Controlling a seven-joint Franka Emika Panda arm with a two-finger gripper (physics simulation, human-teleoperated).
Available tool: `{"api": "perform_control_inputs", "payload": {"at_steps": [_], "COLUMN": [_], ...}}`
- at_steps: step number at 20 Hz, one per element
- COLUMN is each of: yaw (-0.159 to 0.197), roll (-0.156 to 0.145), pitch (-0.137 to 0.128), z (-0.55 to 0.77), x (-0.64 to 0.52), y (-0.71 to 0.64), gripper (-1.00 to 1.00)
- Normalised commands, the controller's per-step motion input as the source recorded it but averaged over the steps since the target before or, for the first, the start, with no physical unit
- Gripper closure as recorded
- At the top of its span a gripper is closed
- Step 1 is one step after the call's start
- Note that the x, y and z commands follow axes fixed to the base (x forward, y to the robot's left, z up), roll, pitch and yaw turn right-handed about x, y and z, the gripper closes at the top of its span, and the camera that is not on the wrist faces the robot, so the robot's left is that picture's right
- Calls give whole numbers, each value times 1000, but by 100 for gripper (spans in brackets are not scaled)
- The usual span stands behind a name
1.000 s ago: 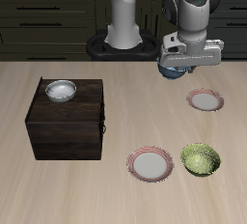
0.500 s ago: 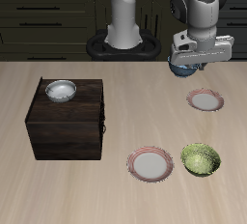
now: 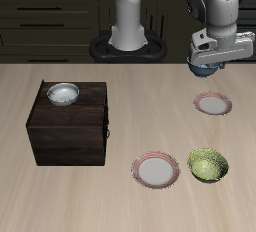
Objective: Place the blue bowl onto the plate that is on the left side of the table
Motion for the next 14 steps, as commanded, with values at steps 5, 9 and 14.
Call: {"api": "perform_control_inputs", "payload": {"at_steps": [5, 9, 14], "yaw": [18, 12, 26], "roll": [11, -4, -27], "pitch": [15, 6, -2], "z": [-105, -65, -62], "x": [93, 215, 170], "y": [349, 281, 42], "gripper": [100, 100, 100]}}
